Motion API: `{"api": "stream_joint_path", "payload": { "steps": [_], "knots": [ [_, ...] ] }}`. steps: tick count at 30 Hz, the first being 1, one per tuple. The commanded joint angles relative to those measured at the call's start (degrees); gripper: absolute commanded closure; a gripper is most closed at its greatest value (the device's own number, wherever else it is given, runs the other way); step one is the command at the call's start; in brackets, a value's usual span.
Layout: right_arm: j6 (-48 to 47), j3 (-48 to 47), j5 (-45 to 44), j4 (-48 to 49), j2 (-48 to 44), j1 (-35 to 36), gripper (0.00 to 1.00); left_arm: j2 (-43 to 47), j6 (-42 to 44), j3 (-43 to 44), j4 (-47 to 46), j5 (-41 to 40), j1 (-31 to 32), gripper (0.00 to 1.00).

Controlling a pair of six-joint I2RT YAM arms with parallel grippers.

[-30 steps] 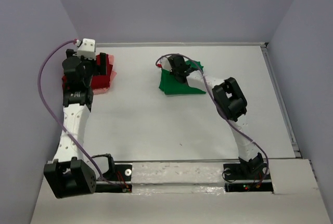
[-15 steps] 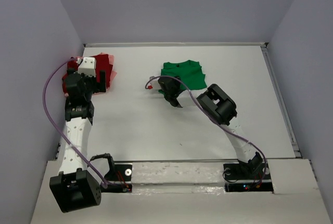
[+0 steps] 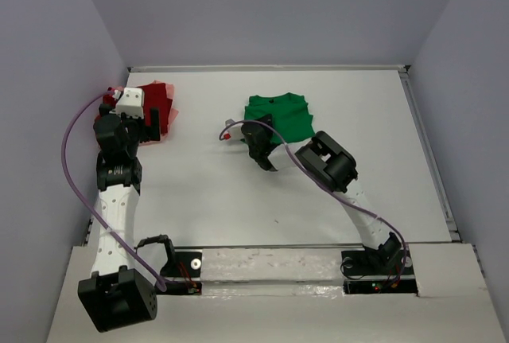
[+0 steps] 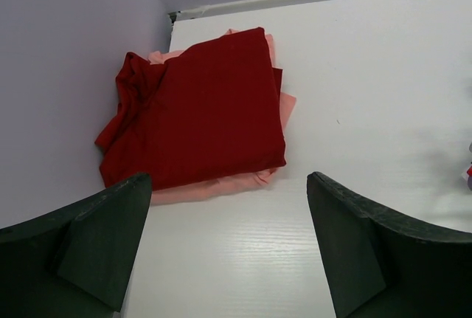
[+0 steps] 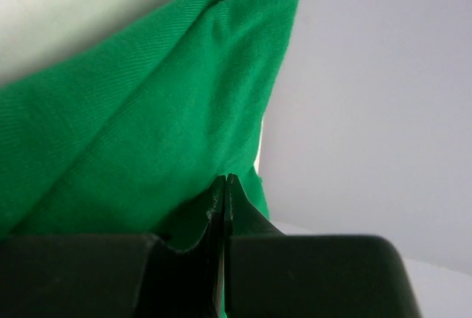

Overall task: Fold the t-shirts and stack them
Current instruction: Smooth out the square-folded T-shirt at the center of the board.

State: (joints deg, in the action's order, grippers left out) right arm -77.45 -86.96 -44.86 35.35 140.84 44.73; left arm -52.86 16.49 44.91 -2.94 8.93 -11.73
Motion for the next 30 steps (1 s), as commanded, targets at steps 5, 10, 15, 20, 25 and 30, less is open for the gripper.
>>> {"api": "stream_joint_path", "payload": {
  "steps": [5,10,15,20,25,30],
  "knots": [
    [-5.43,-2.43,-1.72,1.56,-11.53,-0.87,1.0,1.0,-1.2,1.68,-2.07,3.2,-0.32,0.01],
    [-5.96,0.9,-2.07,1.65,-17.96,-2.72,1.0,1.62,-1.37,1.59,-1.89,3.64,-0.4,0.01],
    [-5.43,6.7,-2.51,1.91,-22.35,-5.96,1.0,2.06,-1.37,1.33,-1.81,4.34,-0.4,0.01],
    [-4.73,12.51,-2.78,3.14,-23.59,-7.19,1.0,2.24,-1.46,1.15,-1.81,5.05,-0.67,0.01],
    [-2.89,15.76,-3.57,3.85,-20.43,-7.2,1.0,2.5,-1.11,0.8,-1.81,5.31,-0.93,0.01],
    [-0.6,16.82,-3.92,3.93,-16.65,-7.2,1.0,2.24,-0.85,0.18,-1.89,6.45,-1.02,0.01]
  ]
}}
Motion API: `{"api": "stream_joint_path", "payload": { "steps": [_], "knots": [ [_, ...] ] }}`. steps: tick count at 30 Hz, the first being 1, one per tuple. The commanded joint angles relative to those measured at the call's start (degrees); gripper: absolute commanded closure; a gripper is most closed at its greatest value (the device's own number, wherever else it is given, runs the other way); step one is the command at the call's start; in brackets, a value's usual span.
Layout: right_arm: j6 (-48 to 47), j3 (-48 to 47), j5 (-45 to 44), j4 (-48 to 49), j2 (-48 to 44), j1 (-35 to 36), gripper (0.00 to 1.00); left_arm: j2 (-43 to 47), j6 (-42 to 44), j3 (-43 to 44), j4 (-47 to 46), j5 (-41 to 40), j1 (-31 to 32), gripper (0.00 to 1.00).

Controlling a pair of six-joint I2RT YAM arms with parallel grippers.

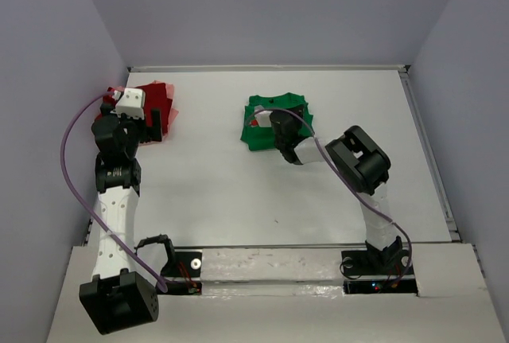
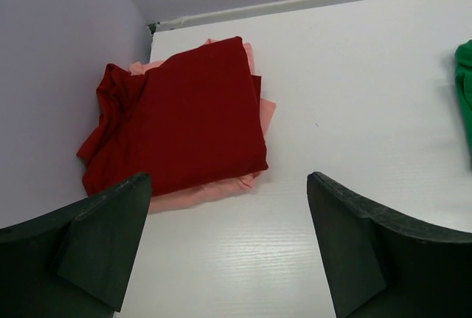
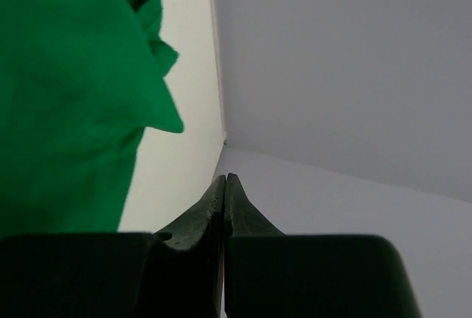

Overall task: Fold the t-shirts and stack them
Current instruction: Smooth out the square-folded T-shirt at the center of the board, then pick up the square-folded T-shirt from the center of the board.

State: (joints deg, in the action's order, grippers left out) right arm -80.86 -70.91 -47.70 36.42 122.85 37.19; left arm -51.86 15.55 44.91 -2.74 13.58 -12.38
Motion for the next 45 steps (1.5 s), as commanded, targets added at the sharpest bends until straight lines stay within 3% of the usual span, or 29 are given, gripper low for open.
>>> {"api": "stream_joint_path", "payload": {
  "steps": [1,12,20,21,22,24,25,26,28,29,30,31,32,33,34,38,45],
  "knots": [
    [3.68,1.21,-1.08,2.86,2.73,0.34,1.0,0.97,0.27,0.1,-2.09,2.41,-0.36,0.01],
    [8.96,5.08,-1.08,0.67,8.64,0.34,1.0,1.41,0.45,-1.66,-2.35,6.71,-0.89,0.01],
    [3.79,-0.35,-1.52,1.19,-1.19,0.34,0.99,1.67,-0.52,-0.96,-2.35,6.37,-1.15,0.01],
    [3.0,-1.5,-1.52,1.45,-2.69,0.34,0.94,1.67,-0.52,-0.7,-2.27,6.37,-1.07,0.01],
    [2.03,-2.64,-1.52,1.46,-5.66,0.34,0.78,1.58,-0.7,-0.35,-2.27,6.02,-1.07,0.01],
    [1.85,-6.24,-1.43,0.23,-8.49,0.34,0.59,1.41,-0.79,0.27,-2.27,5.93,-1.07,0.01],
    [2.8,-7.3,-1.6,-1.08,-11.11,0.34,0.42,1.06,-0.96,0.44,-2.09,5.84,-1.15,0.01],
    [4.12,-8.26,-1.78,-2.48,-12.36,0.34,0.37,0.97,-1.05,0.62,-2.0,6.1,-1.24,0.01],
    [8.85,-10.82,-1.69,-12.0,-14.9,0.34,0.32,0.71,-1.31,0.27,-2.09,6.54,-1.5,0.01],
    [17.75,-11.78,-0.21,-17.39,-17.61,0.34,0.32,0.44,-1.49,-0.25,-2.18,7.85,-1.85,0.01],
    [23.93,-14.92,1.63,-32.06,-18.69,0.34,0.32,0.09,-1.58,-0.43,-2.0,8.73,-2.12,0.01],
    [30.26,-17.04,4.43,-41.51,-19.65,0.34,0.32,-0.43,-2.01,-0.61,-1.92,9.87,-2.29,0.01],
    [42.24,-19.33,8.2,-48.92,-20.36,0.34,0.32,-1.57,-2.8,-0.78,-1.92,12.23,-3.08,0.01],
    [46.54,-21.09,16.07,-59.52,-21.15,0.34,0.32,-2.19,-3.24,-0.96,-2.0,12.69,-3.35,0.01],
    [51.8,-22.59,19.11,-62.67,-21.59,0.34,0.32,-3.33,-3.59,-0.87,-2.0,12.78,-3.61,0.01],
    [57.12,-24.53,38.15,-76.64,-21.07,0.34,0.33,-4.66,-4.3,-0.34,-1.91,12.78,-4.4,0.01],
    [60.29,-28.14,54.72,-86.6,-15.37,0.34,0.35,-3.87,-4.39,-1.22,-2.0,13.13,-4.76,0.01]
  ]
}}
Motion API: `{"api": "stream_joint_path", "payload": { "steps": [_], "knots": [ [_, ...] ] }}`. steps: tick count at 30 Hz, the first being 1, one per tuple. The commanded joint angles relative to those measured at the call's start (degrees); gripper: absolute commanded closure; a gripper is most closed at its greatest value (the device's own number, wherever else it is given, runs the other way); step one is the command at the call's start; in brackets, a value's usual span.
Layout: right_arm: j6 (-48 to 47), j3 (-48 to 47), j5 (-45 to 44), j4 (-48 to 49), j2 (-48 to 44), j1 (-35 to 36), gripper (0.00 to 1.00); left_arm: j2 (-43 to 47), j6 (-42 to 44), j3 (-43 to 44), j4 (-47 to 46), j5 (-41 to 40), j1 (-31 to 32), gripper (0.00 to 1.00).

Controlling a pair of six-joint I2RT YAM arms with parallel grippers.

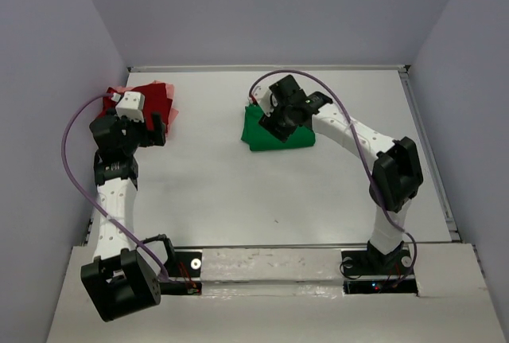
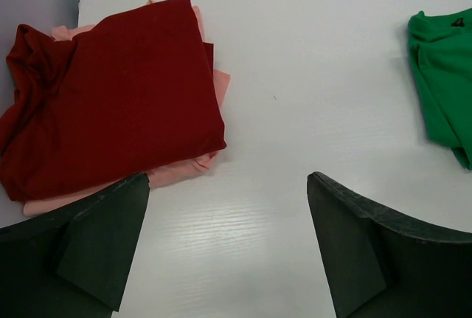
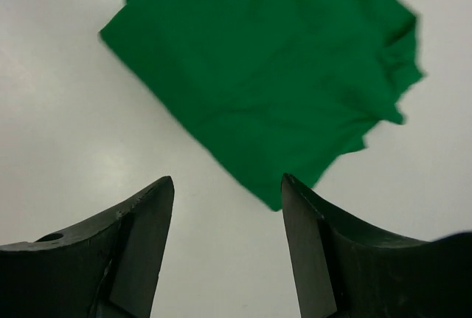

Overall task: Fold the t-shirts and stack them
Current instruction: Pick up the square-folded T-shirt from the center of the board.

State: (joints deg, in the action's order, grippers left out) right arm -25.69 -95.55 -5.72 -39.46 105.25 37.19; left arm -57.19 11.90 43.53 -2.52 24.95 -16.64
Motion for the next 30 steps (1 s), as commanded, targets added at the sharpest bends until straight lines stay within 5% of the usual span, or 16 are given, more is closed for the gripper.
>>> {"api": "stream_joint_path", "payload": {
  "steps": [1,9,30],
  "knots": [
    [5.13,-3.77,14.14,-11.24,2.93,0.34,0.35,1.55,-0.74,0.15,-2.31,1.68,-0.58,0.01],
    [5.3,-11.49,19.86,-15.37,11.28,0.34,0.34,1.9,-1.0,-0.46,-2.48,2.82,-0.85,0.01],
    [2.93,-32.68,16.79,-19.07,30.36,3.68,0.3,1.91,-0.83,-1.08,-3.28,5.11,-0.93,0.01]
  ]
}}
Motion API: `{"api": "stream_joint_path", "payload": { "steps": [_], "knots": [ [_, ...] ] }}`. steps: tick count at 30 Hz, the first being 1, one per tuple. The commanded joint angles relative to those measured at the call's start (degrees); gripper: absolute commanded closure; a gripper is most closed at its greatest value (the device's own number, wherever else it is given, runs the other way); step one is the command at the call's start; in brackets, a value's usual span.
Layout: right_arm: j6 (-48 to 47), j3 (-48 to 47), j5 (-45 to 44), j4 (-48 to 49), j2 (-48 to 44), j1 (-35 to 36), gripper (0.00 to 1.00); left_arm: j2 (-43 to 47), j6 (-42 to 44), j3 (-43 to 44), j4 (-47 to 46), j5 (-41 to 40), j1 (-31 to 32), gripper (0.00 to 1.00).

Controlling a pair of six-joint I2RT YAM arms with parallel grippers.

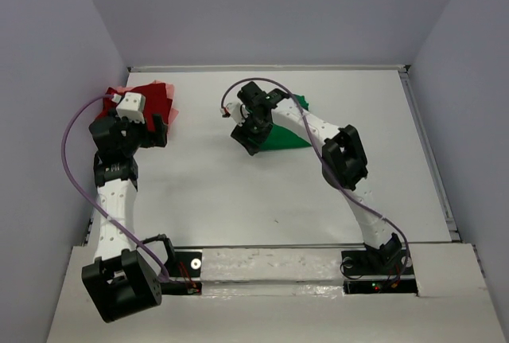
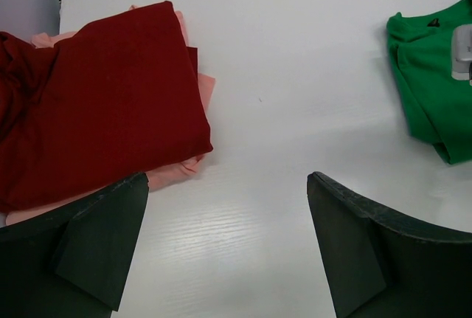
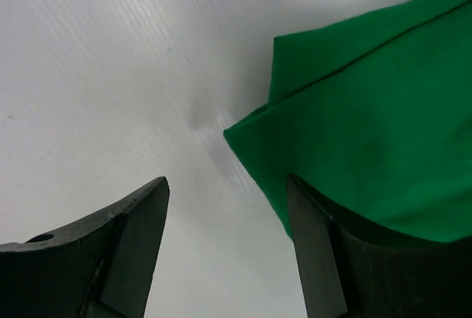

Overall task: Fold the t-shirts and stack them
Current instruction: Pick up the square-folded T-shirt from the center of the board.

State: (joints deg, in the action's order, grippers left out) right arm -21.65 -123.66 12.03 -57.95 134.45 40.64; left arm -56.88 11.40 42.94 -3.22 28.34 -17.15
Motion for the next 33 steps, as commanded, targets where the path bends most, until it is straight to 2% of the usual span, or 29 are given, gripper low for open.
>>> {"api": "stream_joint_path", "payload": {
  "steps": [1,17,23,24,27,28,31,33],
  "knots": [
    [-1.29,-5.01,-1.13,-0.41,1.51,0.23,0.3,1.6,-0.24,-0.57,-2.66,1.72,-0.43,0.01],
    [-2.0,-10.64,-2.8,0.21,8.37,0.23,0.28,1.25,0.03,-0.58,-2.75,2.69,-0.43,0.01],
    [-2.26,-10.12,-2.8,0.03,10.12,0.75,0.32,1.42,0.29,-0.75,-2.75,2.6,-0.43,0.01],
    [-2.34,-10.03,-2.98,0.21,10.3,0.75,0.34,1.42,0.29,-0.75,-2.75,2.69,-0.34,0.01],
    [-2.34,-9.5,-3.86,0.21,11.09,0.75,0.48,1.42,0.29,-0.75,-2.75,2.78,-0.43,0.01],
    [-2.34,-9.06,-4.64,0.47,11.01,0.75,0.6,1.34,0.29,-0.75,-2.75,2.86,-0.43,0.01],
    [-2.26,-6.61,-6.14,1.17,10.39,0.75,0.81,1.25,0.03,-0.66,-2.66,3.39,-0.43,0.01],
    [-2.26,-4.66,-6.93,1.79,8.9,0.75,0.87,1.16,-0.32,-0.66,-2.66,4.18,-0.43,0.01]
  ]
}}
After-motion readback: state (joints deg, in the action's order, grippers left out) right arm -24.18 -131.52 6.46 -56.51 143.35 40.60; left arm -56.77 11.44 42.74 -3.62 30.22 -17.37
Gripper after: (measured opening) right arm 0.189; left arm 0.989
